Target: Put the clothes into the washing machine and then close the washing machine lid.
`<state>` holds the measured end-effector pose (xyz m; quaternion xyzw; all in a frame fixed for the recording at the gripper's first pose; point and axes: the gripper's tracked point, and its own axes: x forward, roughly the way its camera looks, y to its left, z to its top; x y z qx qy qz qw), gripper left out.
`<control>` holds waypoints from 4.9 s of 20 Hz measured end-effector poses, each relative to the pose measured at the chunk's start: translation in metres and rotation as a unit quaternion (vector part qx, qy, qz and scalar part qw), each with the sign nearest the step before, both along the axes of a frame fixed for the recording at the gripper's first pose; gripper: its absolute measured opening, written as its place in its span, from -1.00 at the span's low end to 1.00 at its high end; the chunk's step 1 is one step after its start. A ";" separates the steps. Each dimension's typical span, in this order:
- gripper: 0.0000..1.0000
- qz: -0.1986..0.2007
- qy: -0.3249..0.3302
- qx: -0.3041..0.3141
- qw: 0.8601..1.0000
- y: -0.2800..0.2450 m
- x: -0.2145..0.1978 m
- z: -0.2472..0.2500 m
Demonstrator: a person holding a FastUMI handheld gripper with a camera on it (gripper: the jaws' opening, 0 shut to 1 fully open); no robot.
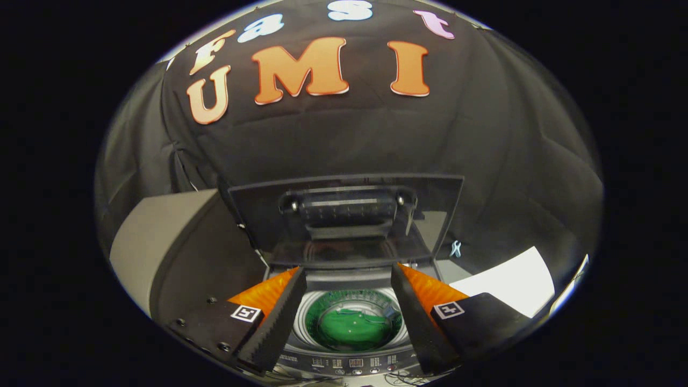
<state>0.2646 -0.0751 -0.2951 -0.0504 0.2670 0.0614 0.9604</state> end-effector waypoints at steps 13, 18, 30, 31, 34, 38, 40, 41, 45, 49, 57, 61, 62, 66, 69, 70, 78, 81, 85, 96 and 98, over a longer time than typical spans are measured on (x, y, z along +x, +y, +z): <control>1.00 0.024 -0.072 -0.015 0.997 0.042 0.094 0.069; 1.00 0.011 -0.067 -0.030 0.997 0.037 0.130 0.054; 0.95 0.017 -0.048 -0.033 0.998 0.047 0.158 0.027; 0.94 0.015 -0.045 -0.022 0.999 0.048 0.157 0.026; 0.93 0.015 -0.044 -0.004 0.999 0.050 0.155 0.025; 0.94 0.022 -0.043 -0.004 0.999 0.042 0.130 0.025; 0.94 0.024 -0.045 -0.006 0.999 0.040 0.122 0.025; 0.94 0.024 -0.047 -0.005 0.999 0.040 0.118 0.025; 0.94 0.029 -0.049 -0.006 0.998 0.036 0.097 0.023; 0.93 0.032 -0.053 -0.003 0.998 0.034 0.081 0.020; 0.93 0.029 -0.056 0.001 0.998 0.022 0.026 0.000; 0.93 0.017 -0.009 0.005 1.000 0.004 -0.015 -0.055; 0.93 0.011 0.004 0.002 1.000 -0.003 -0.022 -0.070; 0.94 -0.008 0.002 0.014 1.000 -0.025 -0.029 -0.057; 0.94 -0.016 -0.031 0.027 0.999 -0.037 -0.025 -0.015; 0.95 -0.018 -0.045 0.032 0.998 -0.039 -0.023 0.002; 0.97 -0.017 -0.137 0.047 0.989 -0.057 -0.033 0.129; 0.97 -0.015 -0.159 0.051 0.986 -0.062 -0.043 0.164; 0.96 -0.010 -0.185 0.051 0.981 -0.066 -0.058 0.209; 0.96 -0.008 -0.269 0.074 0.960 -0.077 -0.106 0.329; 0.96 -0.012 -0.288 0.073 0.955 -0.082 -0.111 0.345</control>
